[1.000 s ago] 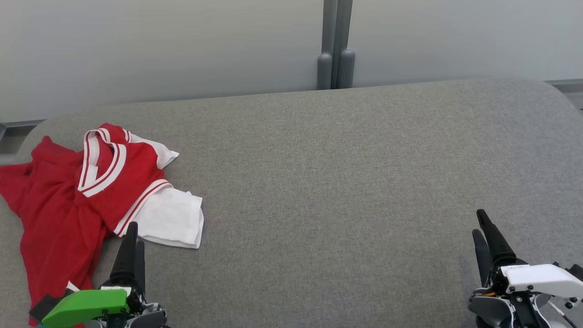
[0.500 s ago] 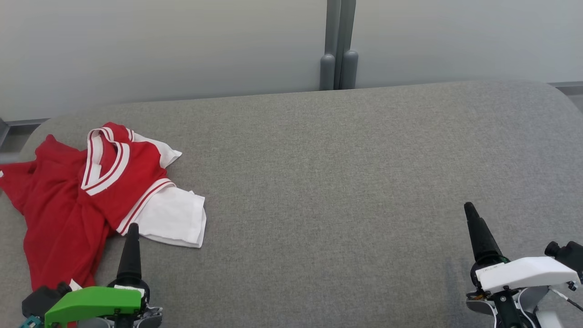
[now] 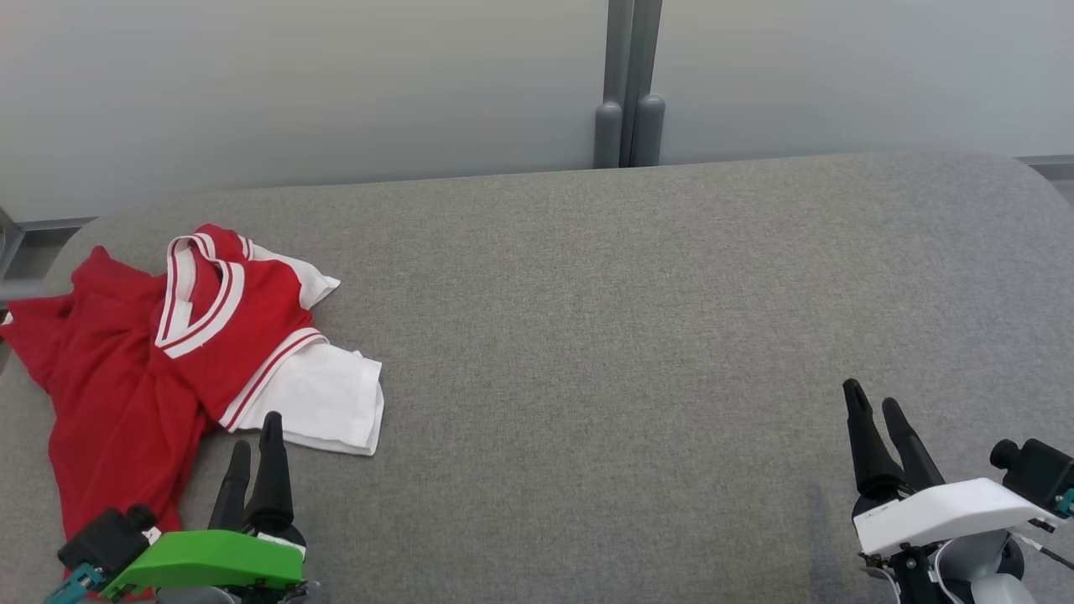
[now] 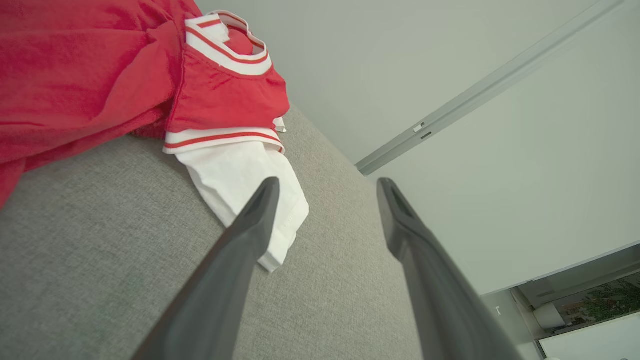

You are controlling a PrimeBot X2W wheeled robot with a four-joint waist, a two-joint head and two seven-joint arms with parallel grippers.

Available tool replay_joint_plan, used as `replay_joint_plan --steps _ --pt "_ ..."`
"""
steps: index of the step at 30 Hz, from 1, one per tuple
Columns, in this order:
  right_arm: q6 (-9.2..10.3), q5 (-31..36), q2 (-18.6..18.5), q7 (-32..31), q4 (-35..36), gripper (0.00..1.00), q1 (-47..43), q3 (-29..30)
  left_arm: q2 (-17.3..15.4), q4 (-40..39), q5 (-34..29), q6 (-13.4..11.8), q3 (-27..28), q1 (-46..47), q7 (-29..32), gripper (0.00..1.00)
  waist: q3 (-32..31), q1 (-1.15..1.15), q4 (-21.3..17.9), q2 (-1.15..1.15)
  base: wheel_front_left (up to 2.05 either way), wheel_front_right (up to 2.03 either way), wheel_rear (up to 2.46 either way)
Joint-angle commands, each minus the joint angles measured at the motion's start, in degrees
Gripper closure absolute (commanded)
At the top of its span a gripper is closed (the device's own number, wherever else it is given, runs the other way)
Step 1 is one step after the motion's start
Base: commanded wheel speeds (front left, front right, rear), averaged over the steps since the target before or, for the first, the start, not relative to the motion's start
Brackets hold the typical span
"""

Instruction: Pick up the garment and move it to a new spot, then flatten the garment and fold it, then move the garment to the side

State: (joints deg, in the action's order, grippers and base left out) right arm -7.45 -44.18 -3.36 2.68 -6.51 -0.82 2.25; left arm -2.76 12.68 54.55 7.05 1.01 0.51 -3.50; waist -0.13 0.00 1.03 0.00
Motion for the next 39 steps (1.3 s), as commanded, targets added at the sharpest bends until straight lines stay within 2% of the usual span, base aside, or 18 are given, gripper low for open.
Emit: replay_joint_plan --steps 1,13,39 --pt "-0.02 3.1 -0.6 0.9 1.1 0.0 0.1 -0.1 -0.7 -1.2 -2.9 0.3 -0.4 -0.1 -0.7 0.0 0.0 0.0 0.0 0.0 0.0 0.0 0.0" --pt "-0.03 13.5 -0.5 3.2 1.2 0.0 -1.1 0.3 -2.6 -2.0 -12.6 0.4 -3.3 -0.6 -2.8 0.0 -0.2 0.0 0.1 0.0 0.0 0.0 0.0" --pt "-0.03 29.6 -0.4 7.2 1.2 0.0 -3.2 0.7 -5.8 -1.2 -25.6 0.5 -8.5 -1.9 -6.6 0.0 -0.6 0.0 0.2 0.0 0.0 0.0 0.0"
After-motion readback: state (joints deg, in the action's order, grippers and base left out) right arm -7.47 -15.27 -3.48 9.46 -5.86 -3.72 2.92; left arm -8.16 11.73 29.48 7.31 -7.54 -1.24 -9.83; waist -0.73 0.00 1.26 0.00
